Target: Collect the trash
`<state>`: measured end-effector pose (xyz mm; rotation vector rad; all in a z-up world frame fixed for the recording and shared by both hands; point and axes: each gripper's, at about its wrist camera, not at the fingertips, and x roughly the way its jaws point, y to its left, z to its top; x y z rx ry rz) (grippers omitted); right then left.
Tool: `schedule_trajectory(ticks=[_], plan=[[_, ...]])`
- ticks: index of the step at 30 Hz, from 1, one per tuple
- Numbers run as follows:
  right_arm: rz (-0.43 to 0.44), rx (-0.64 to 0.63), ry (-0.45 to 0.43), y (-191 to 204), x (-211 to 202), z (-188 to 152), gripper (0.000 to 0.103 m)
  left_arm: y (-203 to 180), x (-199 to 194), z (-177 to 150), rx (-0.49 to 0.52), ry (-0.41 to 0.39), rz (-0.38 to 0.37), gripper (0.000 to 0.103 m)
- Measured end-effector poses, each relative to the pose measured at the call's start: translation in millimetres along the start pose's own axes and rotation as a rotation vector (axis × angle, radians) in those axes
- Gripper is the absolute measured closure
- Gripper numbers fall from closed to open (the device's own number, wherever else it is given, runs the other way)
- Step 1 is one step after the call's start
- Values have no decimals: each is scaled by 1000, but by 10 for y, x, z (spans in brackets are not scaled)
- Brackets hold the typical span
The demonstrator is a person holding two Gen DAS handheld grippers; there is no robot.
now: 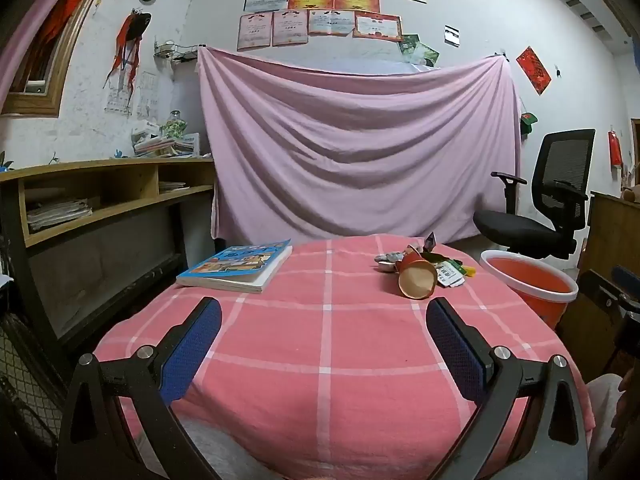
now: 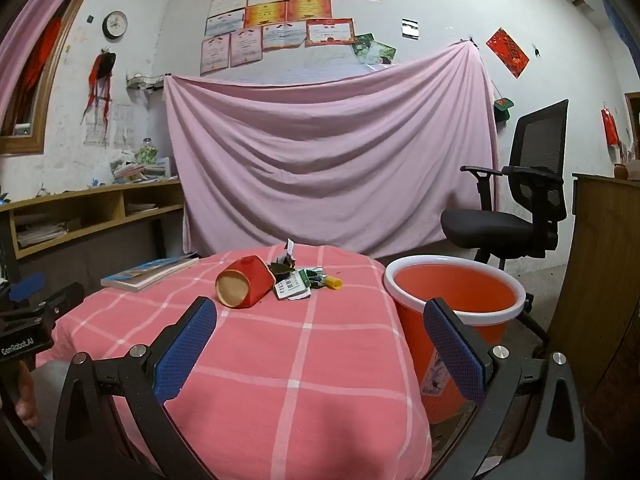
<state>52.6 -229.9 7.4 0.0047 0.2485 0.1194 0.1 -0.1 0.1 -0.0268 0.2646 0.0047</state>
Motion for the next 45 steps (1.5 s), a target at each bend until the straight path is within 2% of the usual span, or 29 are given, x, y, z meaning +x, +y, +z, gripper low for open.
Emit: schedule_trajectory(ticks=[45], plan=[[1, 4, -8, -12, -9, 7, 0, 3, 30, 16, -7, -1, -12, 3]])
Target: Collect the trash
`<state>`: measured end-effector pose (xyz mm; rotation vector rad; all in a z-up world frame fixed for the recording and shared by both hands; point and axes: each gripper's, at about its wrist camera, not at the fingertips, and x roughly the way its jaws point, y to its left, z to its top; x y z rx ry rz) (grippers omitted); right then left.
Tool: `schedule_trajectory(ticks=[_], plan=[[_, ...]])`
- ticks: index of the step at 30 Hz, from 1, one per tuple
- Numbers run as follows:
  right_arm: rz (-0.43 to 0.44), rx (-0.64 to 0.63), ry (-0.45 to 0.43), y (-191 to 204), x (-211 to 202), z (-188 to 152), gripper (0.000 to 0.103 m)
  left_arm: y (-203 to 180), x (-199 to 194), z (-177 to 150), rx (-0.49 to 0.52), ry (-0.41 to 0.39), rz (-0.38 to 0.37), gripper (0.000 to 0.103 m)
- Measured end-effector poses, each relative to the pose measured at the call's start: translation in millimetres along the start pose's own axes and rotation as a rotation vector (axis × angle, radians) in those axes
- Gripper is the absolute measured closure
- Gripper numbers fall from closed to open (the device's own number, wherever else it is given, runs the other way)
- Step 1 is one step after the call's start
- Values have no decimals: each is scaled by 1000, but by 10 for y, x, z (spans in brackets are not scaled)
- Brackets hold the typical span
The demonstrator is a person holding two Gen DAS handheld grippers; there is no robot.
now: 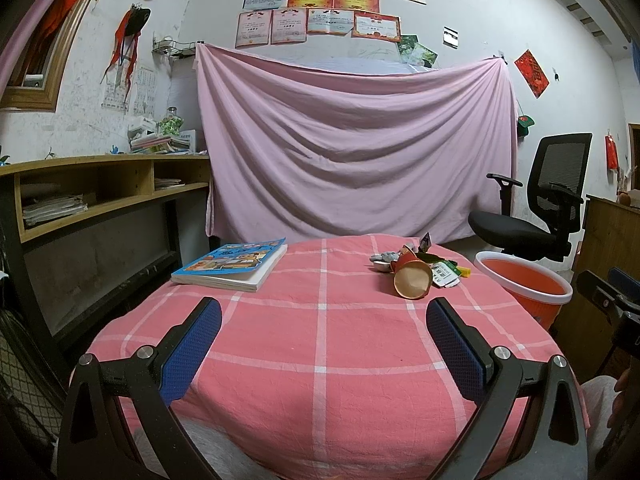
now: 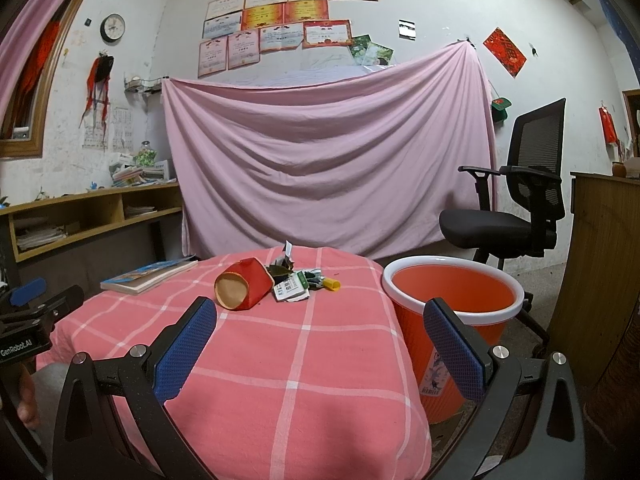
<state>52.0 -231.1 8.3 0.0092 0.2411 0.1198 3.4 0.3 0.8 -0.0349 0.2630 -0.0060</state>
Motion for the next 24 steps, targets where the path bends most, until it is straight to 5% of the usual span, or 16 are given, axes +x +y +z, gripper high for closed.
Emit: schedule_trajectory(ticks=[24], plan=[[1, 2, 0, 6, 0, 3, 0, 9, -4, -7, -4, -1, 0, 3]])
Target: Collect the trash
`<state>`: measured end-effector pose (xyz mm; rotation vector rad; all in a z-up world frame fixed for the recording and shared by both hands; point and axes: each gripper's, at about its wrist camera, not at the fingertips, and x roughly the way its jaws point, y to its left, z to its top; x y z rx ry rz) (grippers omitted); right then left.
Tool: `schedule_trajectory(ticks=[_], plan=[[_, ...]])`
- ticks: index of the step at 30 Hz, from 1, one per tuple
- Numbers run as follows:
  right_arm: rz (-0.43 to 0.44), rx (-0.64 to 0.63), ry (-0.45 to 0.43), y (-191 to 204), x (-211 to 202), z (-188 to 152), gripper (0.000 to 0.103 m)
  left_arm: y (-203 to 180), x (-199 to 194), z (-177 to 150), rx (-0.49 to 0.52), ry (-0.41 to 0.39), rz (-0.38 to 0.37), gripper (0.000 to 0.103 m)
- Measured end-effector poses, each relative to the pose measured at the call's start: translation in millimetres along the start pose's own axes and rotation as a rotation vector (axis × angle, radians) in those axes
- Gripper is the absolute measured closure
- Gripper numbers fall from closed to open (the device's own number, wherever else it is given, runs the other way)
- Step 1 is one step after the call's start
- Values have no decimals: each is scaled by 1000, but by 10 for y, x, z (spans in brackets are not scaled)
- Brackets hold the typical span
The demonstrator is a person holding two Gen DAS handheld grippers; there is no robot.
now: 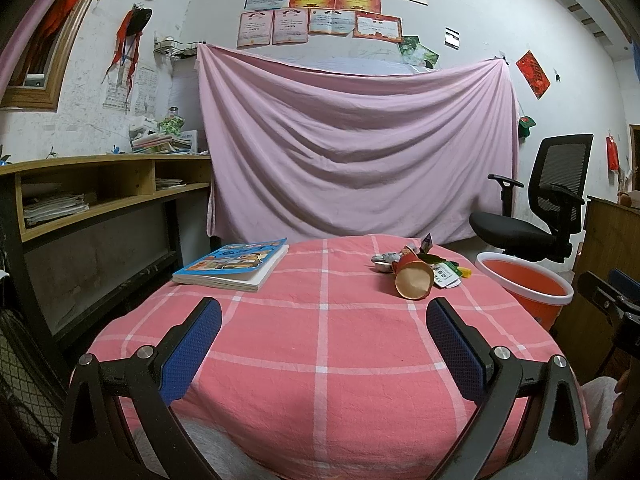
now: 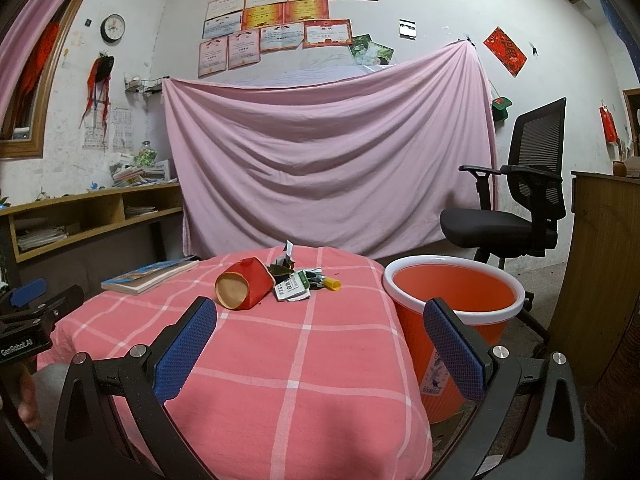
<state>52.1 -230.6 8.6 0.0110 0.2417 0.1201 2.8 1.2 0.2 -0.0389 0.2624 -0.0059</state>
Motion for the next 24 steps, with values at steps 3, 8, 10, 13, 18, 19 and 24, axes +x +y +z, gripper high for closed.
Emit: schedule_trajectory(ticks=[3, 8, 10, 13, 18, 19, 24], plan=[[0, 0, 0, 1, -1, 1, 0, 1, 0, 0, 0, 0, 0, 3], [1, 0, 0, 0, 0, 2, 0, 2, 0, 1, -1, 0, -1, 3], [0, 1, 1, 0, 0, 3, 0, 3, 0, 2, 0, 0, 0, 3], [0, 1, 0, 2, -1, 3, 0, 3, -1, 1, 0, 1, -1, 3], [0, 2, -1, 9, -4, -2, 0, 1, 9, -2, 0, 3, -3, 3], [0, 1, 0, 11, -3, -3, 0, 1, 9, -2, 0, 3, -4, 3], [2, -1, -5, 13, -11, -7, 0, 0, 10, -2, -1, 3, -3, 3]])
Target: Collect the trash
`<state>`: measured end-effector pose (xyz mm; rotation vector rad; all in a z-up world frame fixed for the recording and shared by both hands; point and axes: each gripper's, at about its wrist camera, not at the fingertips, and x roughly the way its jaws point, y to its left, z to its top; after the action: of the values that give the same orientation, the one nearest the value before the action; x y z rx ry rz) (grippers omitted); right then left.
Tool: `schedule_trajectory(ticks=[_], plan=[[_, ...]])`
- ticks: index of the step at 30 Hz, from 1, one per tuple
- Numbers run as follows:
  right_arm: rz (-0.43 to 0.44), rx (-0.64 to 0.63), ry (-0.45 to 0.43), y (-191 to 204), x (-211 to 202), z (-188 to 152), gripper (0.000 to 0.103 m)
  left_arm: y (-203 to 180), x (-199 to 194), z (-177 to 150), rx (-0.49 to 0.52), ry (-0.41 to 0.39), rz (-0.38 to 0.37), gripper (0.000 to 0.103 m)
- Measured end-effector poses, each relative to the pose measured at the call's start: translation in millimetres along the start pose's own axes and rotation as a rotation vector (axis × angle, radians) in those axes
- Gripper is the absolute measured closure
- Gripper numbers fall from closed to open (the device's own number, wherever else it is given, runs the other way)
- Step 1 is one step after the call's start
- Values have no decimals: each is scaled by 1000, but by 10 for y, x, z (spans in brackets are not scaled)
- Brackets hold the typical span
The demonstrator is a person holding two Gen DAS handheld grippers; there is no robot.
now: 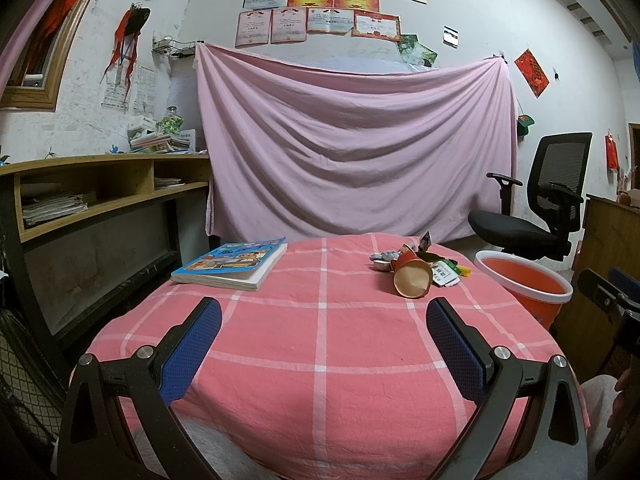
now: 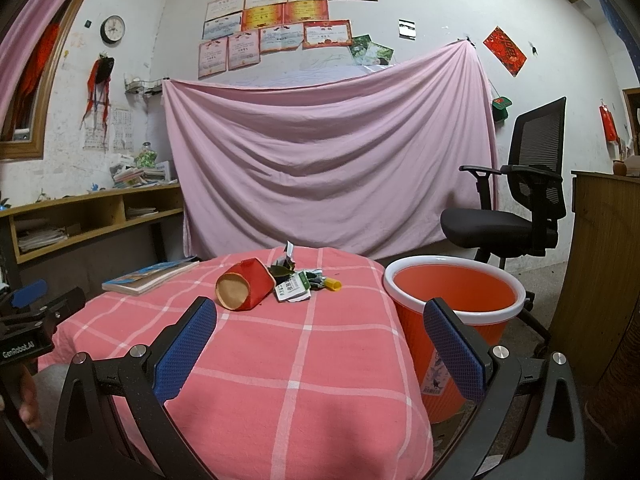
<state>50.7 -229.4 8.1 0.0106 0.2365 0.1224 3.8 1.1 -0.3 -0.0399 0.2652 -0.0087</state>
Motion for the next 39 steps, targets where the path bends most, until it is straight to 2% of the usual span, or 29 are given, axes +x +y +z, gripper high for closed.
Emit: schedule_trajectory(ticks=[16, 25, 32, 39], plan=[[-26, -12, -34, 11, -35, 103, 0, -115, 14, 61, 10, -27, -5, 3], [-16, 4, -85, -74, 16, 309, 0, -169, 183, 280, -57, -50, -22, 3], [-43, -33, -155, -151, 260, 522, 0, -253, 497, 550, -80, -90, -40, 3], [-42, -64, -216, -238, 707, 677, 0, -305, 886, 820, -80, -144, -64, 3]])
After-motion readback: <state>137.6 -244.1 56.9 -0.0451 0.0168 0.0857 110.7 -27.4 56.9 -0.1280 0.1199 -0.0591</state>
